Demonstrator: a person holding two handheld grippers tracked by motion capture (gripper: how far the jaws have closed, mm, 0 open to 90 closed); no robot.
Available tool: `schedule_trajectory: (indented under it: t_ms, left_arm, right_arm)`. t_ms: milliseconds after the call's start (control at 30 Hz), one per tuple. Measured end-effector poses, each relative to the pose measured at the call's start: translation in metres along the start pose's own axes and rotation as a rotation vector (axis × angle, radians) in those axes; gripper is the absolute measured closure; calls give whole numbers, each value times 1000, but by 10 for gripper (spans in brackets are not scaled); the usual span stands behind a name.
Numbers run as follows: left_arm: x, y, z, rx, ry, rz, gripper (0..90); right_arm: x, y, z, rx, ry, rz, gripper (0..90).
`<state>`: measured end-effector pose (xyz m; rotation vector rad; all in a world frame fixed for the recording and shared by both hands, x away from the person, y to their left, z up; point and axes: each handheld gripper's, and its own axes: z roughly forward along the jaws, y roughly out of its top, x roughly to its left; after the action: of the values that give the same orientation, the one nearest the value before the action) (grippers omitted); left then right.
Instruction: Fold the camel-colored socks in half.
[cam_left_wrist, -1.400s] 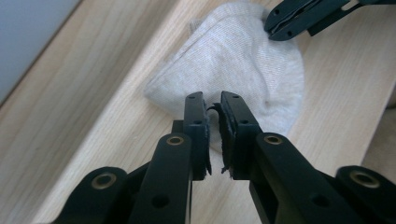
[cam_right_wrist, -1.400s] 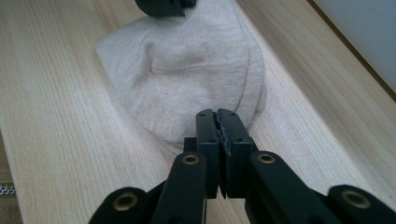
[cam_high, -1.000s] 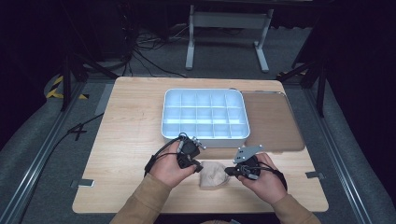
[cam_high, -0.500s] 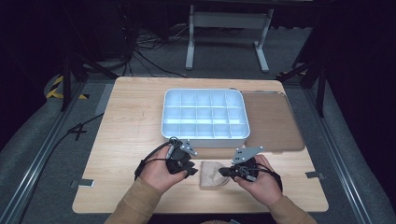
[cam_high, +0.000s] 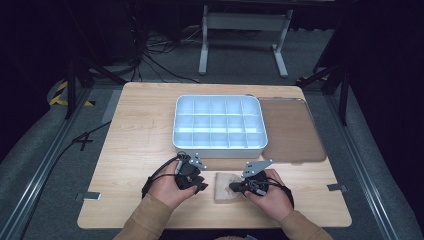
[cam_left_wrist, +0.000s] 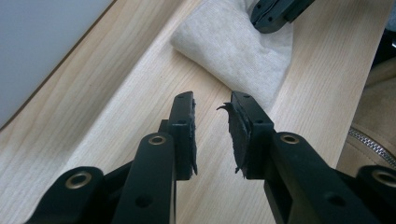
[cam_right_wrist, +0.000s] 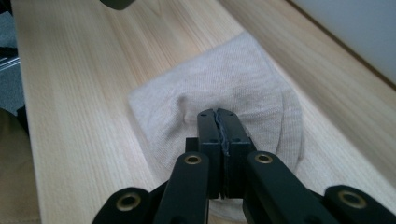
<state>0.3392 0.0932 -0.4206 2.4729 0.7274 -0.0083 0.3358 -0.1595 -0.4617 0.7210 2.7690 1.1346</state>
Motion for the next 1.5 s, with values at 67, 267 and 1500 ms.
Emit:
schedule_trajectory:
  t_ms: [67,267,1500]
  left_arm:
    - [1,0,4,-3,-4,-3,720]
    - [0,4,19,12,-8,9,724]
    - [-14,30,45,7,-28,135,809]
  right_arm:
    - [-2,-2,1,8,6,6,895]
    - [-5,-4,1,9,12,1,897]
    - [-5,-7,-1,8,5,-11,897]
